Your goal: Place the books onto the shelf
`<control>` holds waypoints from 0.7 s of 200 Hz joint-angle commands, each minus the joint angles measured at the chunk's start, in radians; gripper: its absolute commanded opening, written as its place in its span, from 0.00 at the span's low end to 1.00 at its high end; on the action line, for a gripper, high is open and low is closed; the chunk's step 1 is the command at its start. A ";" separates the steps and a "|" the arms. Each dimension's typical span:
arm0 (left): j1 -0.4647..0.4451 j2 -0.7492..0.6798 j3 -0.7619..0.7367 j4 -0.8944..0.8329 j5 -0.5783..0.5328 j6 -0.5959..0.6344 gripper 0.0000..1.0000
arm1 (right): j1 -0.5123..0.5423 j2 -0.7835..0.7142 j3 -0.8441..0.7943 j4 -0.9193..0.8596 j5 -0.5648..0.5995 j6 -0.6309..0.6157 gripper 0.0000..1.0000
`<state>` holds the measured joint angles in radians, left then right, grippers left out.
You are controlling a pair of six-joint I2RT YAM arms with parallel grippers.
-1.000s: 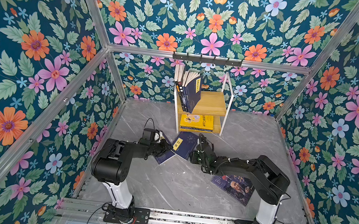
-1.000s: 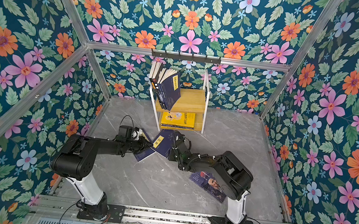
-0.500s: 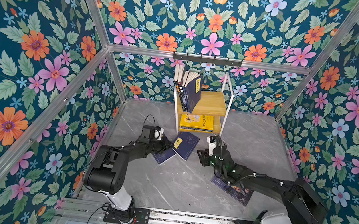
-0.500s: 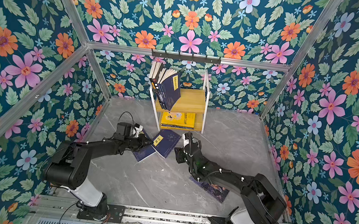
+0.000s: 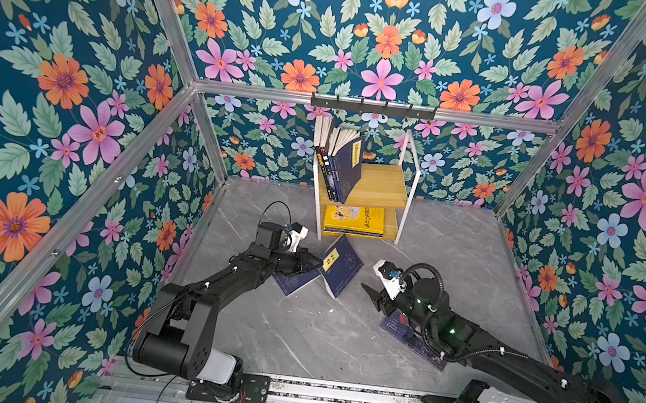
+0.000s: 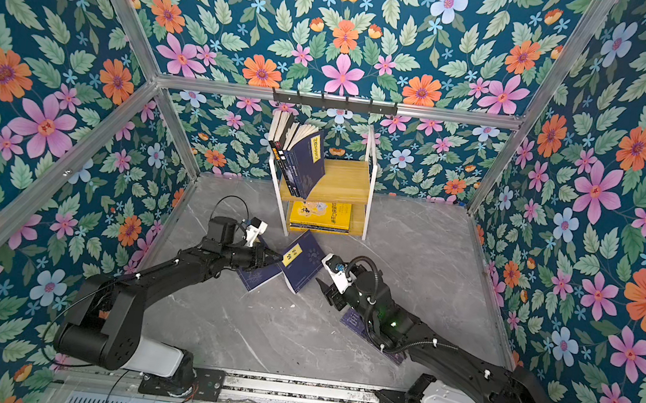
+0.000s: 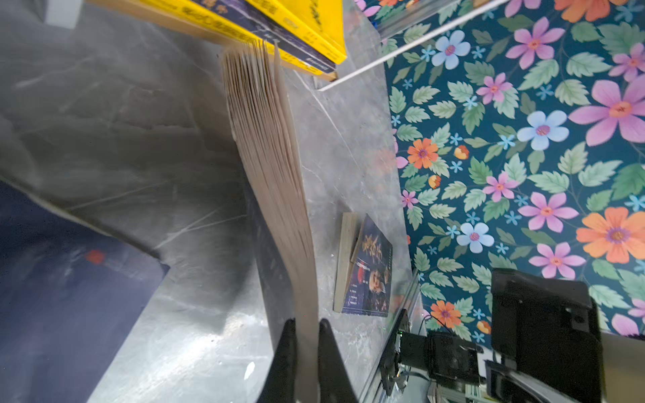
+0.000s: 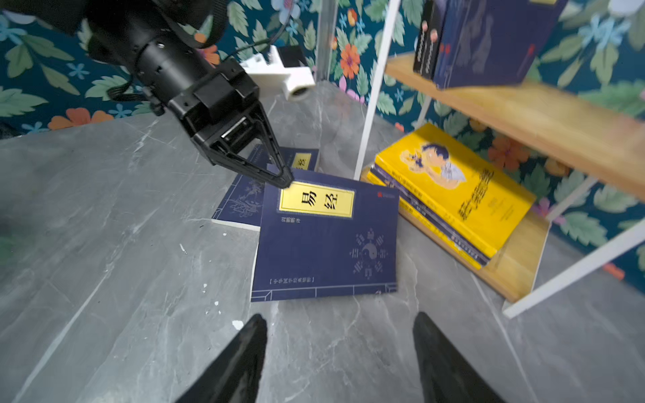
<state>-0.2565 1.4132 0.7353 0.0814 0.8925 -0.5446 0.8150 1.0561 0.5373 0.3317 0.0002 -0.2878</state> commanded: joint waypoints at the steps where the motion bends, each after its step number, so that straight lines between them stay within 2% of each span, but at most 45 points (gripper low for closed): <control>1: -0.005 -0.026 0.000 0.003 0.088 0.066 0.00 | 0.000 -0.050 -0.036 -0.014 -0.054 -0.267 0.67; 37: -0.015 -0.062 0.013 0.043 0.180 0.054 0.00 | 0.002 -0.071 -0.118 0.047 -0.047 -0.496 0.68; 72: -0.016 -0.088 0.017 0.080 0.251 0.031 0.00 | 0.015 -0.026 -0.196 0.274 0.009 -0.606 0.68; 90: -0.015 -0.087 0.007 0.144 0.289 -0.036 0.00 | 0.016 0.046 -0.199 0.342 0.041 -0.659 0.68; 140: -0.015 -0.088 0.011 0.184 0.375 -0.074 0.00 | 0.016 0.224 -0.184 0.554 0.078 -0.751 0.67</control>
<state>-0.2729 1.3293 0.7483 0.1852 1.1839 -0.5812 0.8303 1.2209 0.3412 0.7132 0.0372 -0.9501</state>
